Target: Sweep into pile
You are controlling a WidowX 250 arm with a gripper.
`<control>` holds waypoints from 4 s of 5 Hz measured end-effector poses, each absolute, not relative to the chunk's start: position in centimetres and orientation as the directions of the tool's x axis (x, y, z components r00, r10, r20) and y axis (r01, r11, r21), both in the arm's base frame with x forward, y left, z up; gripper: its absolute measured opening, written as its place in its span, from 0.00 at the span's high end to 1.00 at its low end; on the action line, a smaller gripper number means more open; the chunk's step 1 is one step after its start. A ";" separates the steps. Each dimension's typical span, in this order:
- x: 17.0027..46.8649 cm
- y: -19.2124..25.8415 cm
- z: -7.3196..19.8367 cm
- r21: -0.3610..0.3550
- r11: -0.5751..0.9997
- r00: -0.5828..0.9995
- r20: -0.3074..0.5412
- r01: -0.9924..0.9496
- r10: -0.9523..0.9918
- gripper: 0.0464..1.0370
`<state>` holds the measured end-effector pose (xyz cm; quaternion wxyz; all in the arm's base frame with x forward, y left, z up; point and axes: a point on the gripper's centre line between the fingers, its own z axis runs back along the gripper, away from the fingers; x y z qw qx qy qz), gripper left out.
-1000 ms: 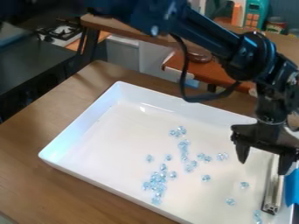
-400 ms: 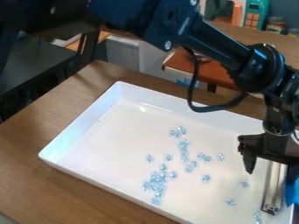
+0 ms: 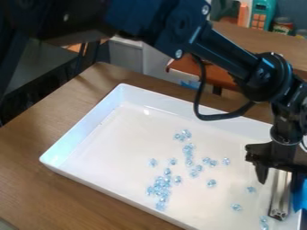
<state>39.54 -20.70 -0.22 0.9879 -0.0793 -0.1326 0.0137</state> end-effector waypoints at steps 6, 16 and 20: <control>37.4 -6.8 0.5 -0.129 0.966 0.950 0.192 -0.223 0.245 0.71; 35.1 -23.4 3.0 -0.361 0.932 0.940 0.309 -0.021 0.141 0.71; 35.1 -22.0 2.2 -0.497 0.867 0.941 0.288 -0.011 0.177 0.71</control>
